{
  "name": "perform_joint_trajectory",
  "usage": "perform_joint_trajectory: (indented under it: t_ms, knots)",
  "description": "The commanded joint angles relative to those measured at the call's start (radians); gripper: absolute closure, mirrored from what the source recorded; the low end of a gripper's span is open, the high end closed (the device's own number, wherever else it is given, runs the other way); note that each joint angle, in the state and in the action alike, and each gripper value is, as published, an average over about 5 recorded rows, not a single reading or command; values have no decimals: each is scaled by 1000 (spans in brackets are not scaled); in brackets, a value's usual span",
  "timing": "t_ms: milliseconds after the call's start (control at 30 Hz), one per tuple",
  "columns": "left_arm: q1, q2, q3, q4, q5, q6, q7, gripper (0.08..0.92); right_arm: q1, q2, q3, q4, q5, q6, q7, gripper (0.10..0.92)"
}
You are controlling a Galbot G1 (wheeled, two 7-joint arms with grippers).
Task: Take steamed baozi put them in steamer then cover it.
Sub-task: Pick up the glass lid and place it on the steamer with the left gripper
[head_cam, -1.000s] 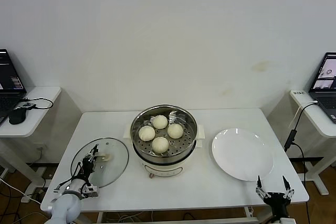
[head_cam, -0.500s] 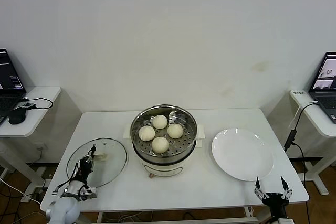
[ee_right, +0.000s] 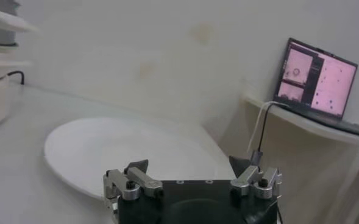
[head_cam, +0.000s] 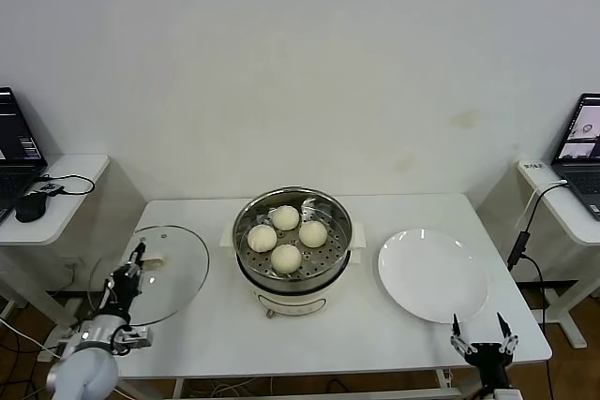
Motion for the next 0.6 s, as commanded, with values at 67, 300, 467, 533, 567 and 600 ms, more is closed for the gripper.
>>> perform_joint_trajectory:
  t_ms: [67,300,467,533,567,600]
  knots:
    - [127,127,-1,-439,-156,224,184,853,-7,-12,-22,13,-15,1,-1,203]
    - [49,168,123,-560,-197,327,242,853,9,-13,-56,-2,-53,2,0,203]
    - [-45,172,251,-529,-147,355,259,853,21,-3,-87,-15,-99,5,5,202]
    - [-86,154,312,-510,-121,370,276,853,27,1,-95,-27,-115,6,9,203]
    - [-109,140,344,-499,-103,378,288,853,30,2,-99,-34,-125,7,12,203]
    - [-133,123,376,-487,-84,387,300,853,33,3,-101,-41,-134,8,14,203]
